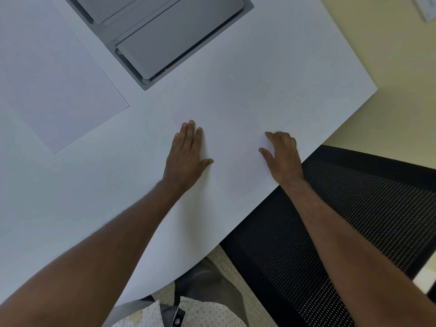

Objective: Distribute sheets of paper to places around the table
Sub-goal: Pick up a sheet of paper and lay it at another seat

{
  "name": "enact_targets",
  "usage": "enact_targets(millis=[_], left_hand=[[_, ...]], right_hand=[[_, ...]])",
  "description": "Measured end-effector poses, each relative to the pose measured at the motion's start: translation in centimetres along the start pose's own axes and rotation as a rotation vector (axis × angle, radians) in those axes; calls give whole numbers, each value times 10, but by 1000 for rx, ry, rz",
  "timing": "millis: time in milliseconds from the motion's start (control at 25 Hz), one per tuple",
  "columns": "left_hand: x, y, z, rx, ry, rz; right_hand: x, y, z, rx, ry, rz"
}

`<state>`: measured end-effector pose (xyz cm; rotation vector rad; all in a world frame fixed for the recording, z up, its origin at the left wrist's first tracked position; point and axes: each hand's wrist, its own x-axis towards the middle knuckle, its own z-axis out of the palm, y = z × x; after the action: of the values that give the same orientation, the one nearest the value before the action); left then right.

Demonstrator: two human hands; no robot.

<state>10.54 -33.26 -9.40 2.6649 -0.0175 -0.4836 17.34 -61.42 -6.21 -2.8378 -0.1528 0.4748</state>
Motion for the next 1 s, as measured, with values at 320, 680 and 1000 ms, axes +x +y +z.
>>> enact_targets(millis=[320, 680, 1000], left_hand=[[0, -1, -1, 2, -9, 4], [-18, -17, -18, -52, 65, 34], [-63, -109, -58, -71, 134, -97]], right_hand=[[-1, -6, -2, -21, -4, 26], [-10, -56, 2, 250, 181, 253], [-10, -184, 39, 358, 144, 90]])
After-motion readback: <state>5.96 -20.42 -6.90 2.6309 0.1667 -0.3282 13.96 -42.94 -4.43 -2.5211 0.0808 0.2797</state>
